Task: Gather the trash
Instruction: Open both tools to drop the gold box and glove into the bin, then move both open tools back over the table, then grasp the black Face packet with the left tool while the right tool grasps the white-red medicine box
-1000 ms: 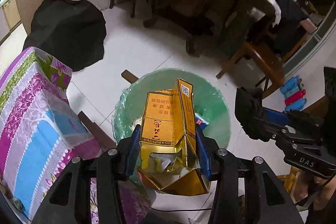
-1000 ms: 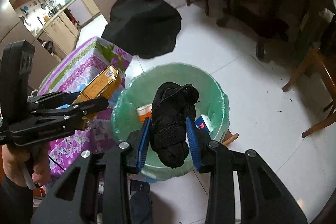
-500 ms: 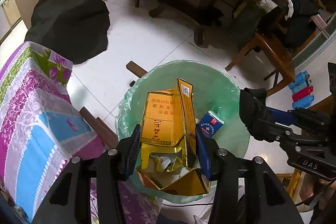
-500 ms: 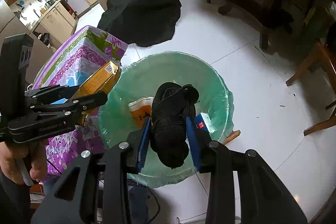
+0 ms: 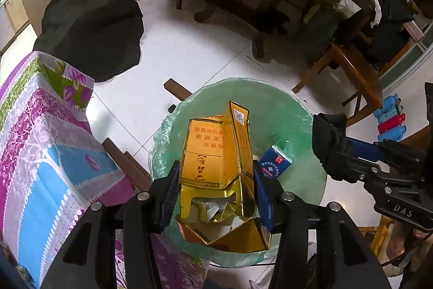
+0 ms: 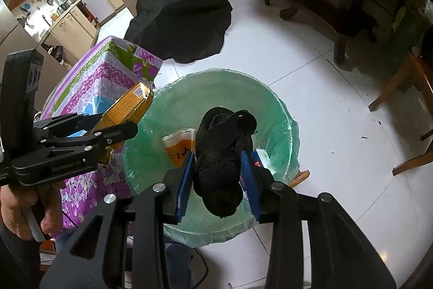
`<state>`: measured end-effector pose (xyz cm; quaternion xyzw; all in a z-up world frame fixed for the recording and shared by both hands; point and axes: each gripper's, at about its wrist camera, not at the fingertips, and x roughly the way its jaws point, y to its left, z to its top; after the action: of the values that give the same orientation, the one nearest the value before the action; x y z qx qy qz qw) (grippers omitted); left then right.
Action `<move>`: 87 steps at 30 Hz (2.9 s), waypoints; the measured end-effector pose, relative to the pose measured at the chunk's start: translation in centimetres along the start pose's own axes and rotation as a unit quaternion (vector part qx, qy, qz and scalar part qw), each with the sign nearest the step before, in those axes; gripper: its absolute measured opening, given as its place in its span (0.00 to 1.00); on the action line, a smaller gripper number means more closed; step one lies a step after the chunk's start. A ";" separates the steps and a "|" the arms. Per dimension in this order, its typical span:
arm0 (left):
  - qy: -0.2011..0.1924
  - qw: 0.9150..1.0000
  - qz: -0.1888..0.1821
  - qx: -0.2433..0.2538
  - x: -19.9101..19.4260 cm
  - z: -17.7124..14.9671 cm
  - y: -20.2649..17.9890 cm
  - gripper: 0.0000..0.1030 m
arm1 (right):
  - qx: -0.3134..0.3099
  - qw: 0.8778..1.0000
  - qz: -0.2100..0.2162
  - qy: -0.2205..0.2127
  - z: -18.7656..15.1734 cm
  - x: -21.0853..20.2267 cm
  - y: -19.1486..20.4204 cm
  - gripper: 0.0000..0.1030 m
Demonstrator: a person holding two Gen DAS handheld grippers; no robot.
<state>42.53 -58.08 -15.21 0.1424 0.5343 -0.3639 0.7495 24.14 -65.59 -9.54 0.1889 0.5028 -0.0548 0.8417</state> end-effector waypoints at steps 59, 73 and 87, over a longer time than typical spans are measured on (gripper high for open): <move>-0.231 0.922 0.281 -0.132 -26.1 -31.1 30.5 0.95 | -0.060 0.974 0.000 -0.220 -16.1 -5.7 11.4 0.94; -0.118 0.953 0.245 -0.136 -20.1 -34.4 39.1 0.95 | -0.190 0.962 0.099 -0.170 -16.2 -2.4 25.9 0.94; -0.165 0.941 0.223 -0.195 -22.2 -37.4 38.7 0.43 | -0.265 0.941 0.197 -0.078 -12.0 6.0 42.4 0.94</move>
<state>39.76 0.06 -16.47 0.0472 0.4183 -0.0946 0.9021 29.09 -21.40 -8.68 0.0495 0.3851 0.2326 0.8917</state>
